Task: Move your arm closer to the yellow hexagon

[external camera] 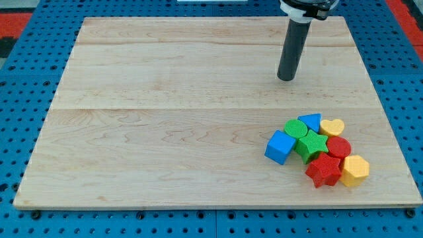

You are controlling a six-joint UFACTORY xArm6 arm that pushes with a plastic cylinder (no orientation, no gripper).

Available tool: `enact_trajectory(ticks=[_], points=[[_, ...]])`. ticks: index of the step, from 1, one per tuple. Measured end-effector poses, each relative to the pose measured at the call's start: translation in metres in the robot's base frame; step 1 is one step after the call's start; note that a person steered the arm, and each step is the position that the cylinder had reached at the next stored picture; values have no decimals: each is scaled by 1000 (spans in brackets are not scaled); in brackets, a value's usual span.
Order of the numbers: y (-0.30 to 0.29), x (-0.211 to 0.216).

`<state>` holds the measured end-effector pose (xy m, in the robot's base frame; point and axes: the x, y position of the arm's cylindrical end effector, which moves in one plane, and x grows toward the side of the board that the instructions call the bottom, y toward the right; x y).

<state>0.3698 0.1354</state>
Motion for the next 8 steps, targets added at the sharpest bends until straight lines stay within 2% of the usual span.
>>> enact_trajectory(ticks=[1, 2, 3, 4, 5, 7, 8], points=[[3, -2], [81, 10], [123, 30], [173, 73], [184, 137], [151, 233], [125, 248]])
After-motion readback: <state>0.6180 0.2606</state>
